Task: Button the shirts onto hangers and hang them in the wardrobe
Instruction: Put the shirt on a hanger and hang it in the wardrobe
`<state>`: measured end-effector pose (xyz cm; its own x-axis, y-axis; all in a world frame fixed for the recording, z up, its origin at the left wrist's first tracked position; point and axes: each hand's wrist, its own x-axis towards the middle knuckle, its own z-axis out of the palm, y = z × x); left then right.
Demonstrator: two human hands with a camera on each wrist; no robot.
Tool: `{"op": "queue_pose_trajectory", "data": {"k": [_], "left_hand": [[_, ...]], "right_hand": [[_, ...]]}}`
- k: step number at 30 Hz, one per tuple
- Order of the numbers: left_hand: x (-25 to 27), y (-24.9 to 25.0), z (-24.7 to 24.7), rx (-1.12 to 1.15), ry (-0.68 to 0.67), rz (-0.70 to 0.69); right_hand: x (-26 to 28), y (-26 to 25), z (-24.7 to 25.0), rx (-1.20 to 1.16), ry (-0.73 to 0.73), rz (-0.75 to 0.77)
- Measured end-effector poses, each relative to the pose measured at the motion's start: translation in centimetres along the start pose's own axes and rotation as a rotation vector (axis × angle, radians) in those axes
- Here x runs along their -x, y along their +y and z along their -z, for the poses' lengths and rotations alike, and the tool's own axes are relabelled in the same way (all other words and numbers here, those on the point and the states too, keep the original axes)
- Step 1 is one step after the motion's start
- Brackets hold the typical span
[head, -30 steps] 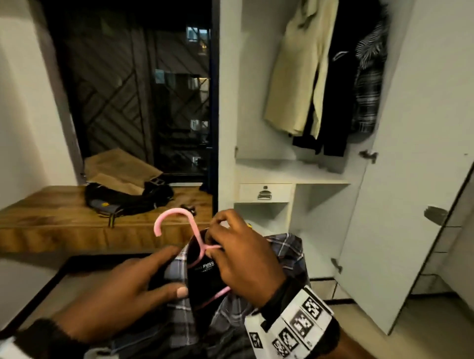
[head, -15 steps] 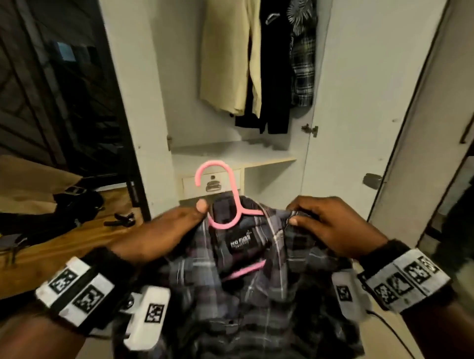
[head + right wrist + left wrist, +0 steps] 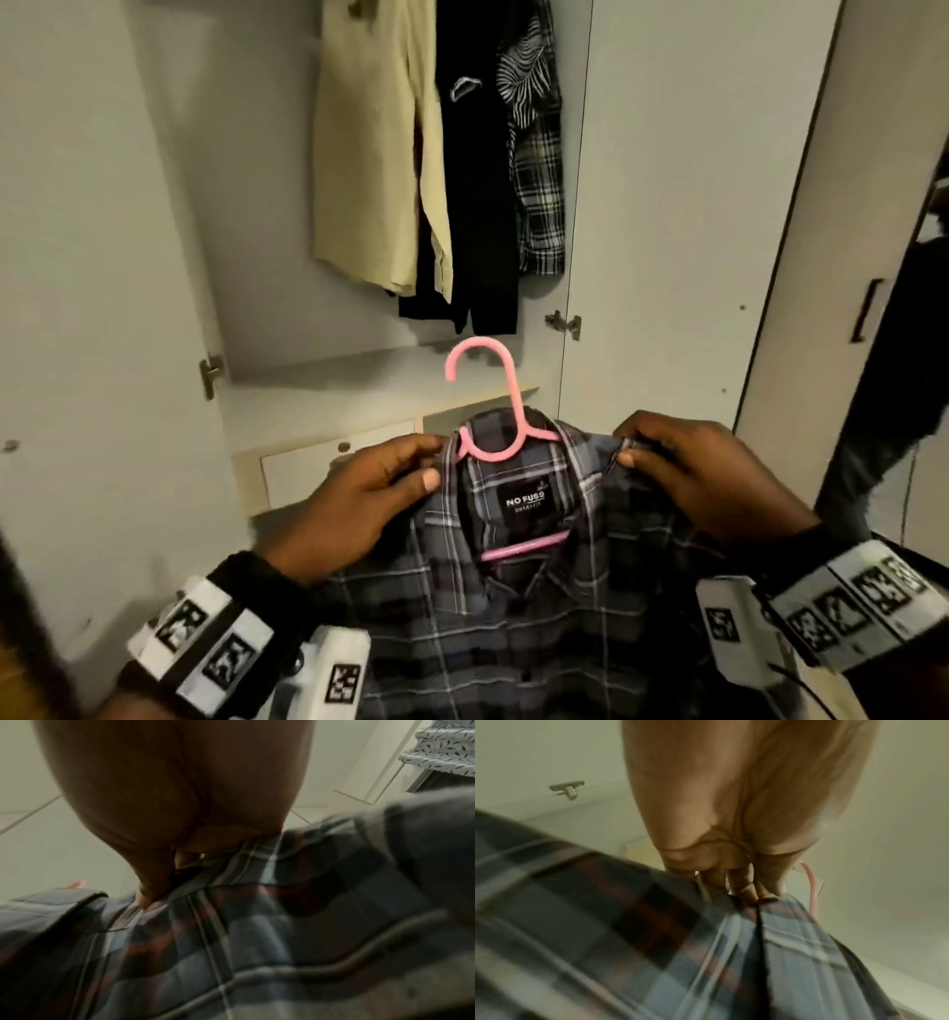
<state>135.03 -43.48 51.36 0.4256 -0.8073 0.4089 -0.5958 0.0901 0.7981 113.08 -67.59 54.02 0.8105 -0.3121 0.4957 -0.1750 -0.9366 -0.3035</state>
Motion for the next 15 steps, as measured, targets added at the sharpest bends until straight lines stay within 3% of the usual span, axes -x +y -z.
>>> {"op": "queue_pose_trajectory", "data": {"k": [6, 11, 15], "left_hand": [[-12.1, -0.8, 0.7, -0.253, 0.257, -0.13], [-20.5, 0.8, 7.2, -0.237, 0.38, -0.232], [-27.3, 1.8, 13.2, -0.193, 0.424, -0.297]], "right_hand": [[-10.2, 4.6, 1.2, -0.048, 0.036, 0.069], [-19.7, 7.0, 4.3, -0.202, -0.044, 0.193], [-27.2, 8.1, 4.2, -0.358, 0.08, 0.201]]}}
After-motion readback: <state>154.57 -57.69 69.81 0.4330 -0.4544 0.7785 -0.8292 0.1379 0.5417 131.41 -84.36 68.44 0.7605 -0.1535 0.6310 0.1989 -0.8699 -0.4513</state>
